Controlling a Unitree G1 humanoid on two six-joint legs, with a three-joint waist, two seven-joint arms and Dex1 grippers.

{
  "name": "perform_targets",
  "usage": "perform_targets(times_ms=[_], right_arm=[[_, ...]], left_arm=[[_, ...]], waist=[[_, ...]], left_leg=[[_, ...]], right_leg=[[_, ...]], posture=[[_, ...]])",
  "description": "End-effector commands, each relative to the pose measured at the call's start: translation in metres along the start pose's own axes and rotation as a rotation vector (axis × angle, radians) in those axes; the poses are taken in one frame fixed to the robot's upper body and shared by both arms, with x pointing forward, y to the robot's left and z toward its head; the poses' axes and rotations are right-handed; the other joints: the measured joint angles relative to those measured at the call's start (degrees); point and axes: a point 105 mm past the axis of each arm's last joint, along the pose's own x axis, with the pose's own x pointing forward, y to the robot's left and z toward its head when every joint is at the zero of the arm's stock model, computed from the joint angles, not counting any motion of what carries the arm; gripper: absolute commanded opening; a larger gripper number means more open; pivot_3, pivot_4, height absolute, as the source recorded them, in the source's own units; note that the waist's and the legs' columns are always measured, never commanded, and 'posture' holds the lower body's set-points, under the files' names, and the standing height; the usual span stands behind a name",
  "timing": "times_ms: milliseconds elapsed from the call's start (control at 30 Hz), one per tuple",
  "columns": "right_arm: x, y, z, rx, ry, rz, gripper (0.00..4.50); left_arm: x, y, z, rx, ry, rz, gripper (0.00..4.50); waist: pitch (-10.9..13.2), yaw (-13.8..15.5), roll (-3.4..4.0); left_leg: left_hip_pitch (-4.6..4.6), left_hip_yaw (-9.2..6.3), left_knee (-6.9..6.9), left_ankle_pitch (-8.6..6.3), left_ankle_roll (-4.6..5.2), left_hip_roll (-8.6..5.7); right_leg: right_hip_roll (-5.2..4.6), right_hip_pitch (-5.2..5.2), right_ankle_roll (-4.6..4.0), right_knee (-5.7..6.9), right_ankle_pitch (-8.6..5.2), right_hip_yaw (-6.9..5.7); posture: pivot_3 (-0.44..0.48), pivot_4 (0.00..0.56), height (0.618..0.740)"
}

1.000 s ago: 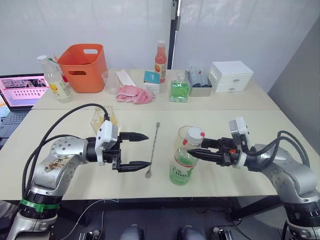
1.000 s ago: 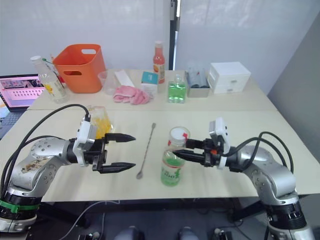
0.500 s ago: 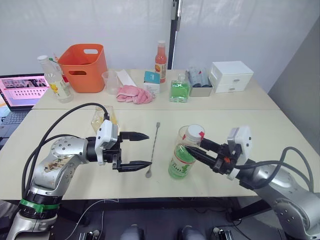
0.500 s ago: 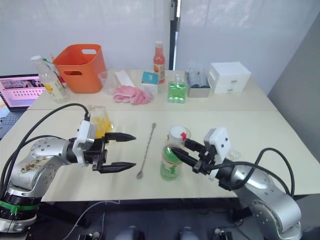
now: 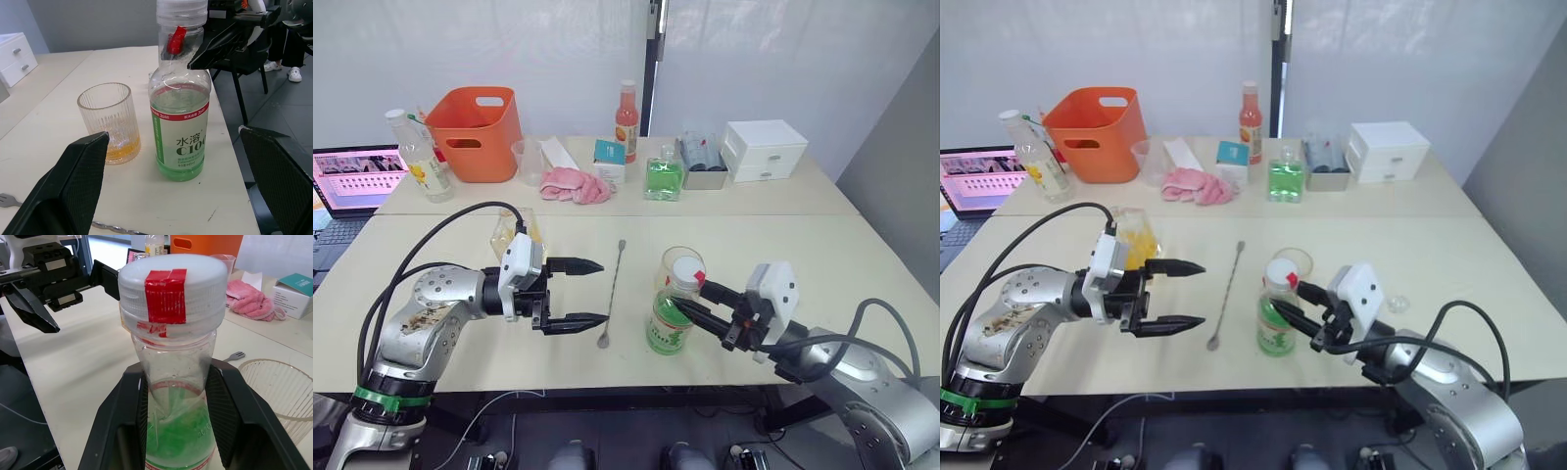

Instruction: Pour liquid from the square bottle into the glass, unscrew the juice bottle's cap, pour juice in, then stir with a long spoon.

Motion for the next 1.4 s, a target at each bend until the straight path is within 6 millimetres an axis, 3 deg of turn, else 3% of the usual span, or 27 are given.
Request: perform_targets(times_ms=[33, 333, 400, 633, 967, 1200, 1400], right_arm=[[0.001, 0.004, -0.009, 0.014, 0.028, 0.045, 1.20], [0.003, 0.000, -0.018, 0.038, 0.046, 0.124, 1.20], [0.003, -0.001, -0.018, 0.048, 0.041, 0.125, 2.21], [-0.001, -0.007, -0.011, 0.051, 0.026, 0.115, 4.48], [-0.018, -0.018, 0.010, 0.067, 0.005, 0.121, 4.48], [-0.047, -0.026, 0.021, 0.161, 0.033, 0.187, 4.48], [-0.049, -0.037, 0.023, 0.154, 0.035, 0.179, 4.48]], left_arm=[[0.000, -0.001, 0.008, 0.040, -0.014, -0.011, 4.50], [0.000, -0.003, 0.007, 0.029, -0.016, -0.016, 4.50], [0.000, -0.002, 0.007, 0.028, -0.018, -0.013, 4.50], [0.000, -0.003, 0.006, 0.025, -0.020, -0.005, 4.50], [0.005, 0.005, 0.016, -0.020, -0.054, -0.013, 4.50], [0.034, 0.004, 0.028, -0.112, -0.072, -0.057, 4.50], [0.064, 0.003, 0.034, -0.107, -0.063, -0.039, 4.50]], waist=[[0.00, 0.00, 0.00], [-0.01, 0.00, -0.01], [-0.01, 0.00, -0.01], [-0.01, 0.04, -0.01], [0.00, 0.25, -0.03], [0.01, 0.08, -0.03], [0.01, 0.07, -0.04]], left_leg=[[0.00, 0.00, 0.00, 0.00, 0.00, 0.00], [0.08, 0.00, -0.01, 0.00, 0.00, 0.00], [0.08, 0.00, -0.01, 0.00, 0.00, 0.00], [0.06, 0.02, 0.00, 0.00, 0.00, -0.01], [0.00, 0.00, 0.02, 0.00, 0.00, -0.03], [0.00, -0.05, 0.01, 0.00, 0.01, -0.02], [0.00, -0.07, 0.01, 0.00, 0.01, -0.04]], right_leg=[[0.00, 0.00, 0.00, 0.00, 0.00, 0.00], [0.00, 0.07, 0.00, 0.00, 0.00, 0.00], [0.00, 0.08, -0.01, 0.00, 0.00, 0.00], [-0.02, 0.05, -0.01, 0.01, 0.00, 0.01], [-0.04, 0.03, 0.00, -0.01, 0.00, 0.00], [-0.01, 0.07, 0.01, -0.04, 0.01, -0.01], [0.00, 0.06, 0.02, -0.03, 0.01, 0.02]], posture=[[0.000, 0.150, 0.715], [0.000, 0.150, 0.715], [0.000, 0.150, 0.715], [0.000, 0.150, 0.715], [0.000, 0.150, 0.715], [0.000, 0.150, 0.715], [0.000, 0.150, 0.715]])
